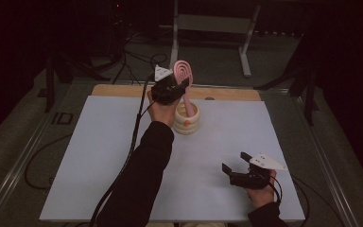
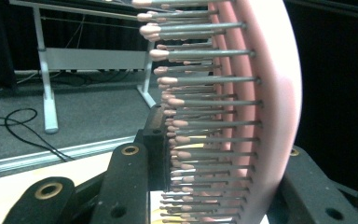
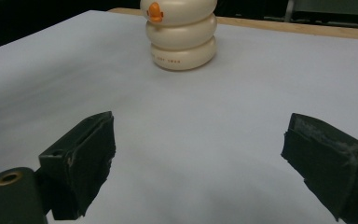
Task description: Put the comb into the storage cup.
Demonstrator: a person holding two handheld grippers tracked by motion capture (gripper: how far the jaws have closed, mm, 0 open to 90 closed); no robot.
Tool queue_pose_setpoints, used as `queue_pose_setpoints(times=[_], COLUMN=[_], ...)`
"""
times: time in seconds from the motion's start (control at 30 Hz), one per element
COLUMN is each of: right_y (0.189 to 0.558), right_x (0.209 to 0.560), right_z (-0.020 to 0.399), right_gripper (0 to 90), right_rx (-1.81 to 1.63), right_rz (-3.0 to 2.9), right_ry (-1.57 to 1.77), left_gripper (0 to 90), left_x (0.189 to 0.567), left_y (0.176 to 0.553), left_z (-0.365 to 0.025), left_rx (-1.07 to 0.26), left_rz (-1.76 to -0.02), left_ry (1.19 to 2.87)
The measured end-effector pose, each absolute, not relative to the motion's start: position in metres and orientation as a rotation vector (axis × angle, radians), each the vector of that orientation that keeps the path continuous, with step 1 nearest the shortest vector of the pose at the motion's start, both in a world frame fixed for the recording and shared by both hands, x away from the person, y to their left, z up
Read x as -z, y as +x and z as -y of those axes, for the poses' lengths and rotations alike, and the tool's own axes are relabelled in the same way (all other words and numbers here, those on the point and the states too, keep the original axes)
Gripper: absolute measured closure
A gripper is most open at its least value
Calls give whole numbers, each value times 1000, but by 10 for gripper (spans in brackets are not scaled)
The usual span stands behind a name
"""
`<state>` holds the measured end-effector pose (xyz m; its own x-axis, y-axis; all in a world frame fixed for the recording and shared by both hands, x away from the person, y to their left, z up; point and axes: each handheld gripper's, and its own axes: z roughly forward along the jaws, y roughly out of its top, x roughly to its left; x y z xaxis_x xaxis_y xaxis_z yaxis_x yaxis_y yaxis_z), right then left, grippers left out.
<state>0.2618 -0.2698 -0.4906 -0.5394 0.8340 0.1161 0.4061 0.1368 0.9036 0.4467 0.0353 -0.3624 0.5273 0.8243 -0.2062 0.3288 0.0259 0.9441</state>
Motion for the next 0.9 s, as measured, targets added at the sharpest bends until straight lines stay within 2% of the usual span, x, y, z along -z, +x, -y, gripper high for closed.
queue_pose_setpoints(times=[0.9], right_y=[262], right_x=[490], right_z=[271], right_gripper=[87], right_rx=[-1386], right_rz=[-1996], right_ry=[1192], left_gripper=[647], left_x=[377], left_y=[451], left_z=[-30], left_rx=[-521], left_rz=[-1040], left_ry=[1570])
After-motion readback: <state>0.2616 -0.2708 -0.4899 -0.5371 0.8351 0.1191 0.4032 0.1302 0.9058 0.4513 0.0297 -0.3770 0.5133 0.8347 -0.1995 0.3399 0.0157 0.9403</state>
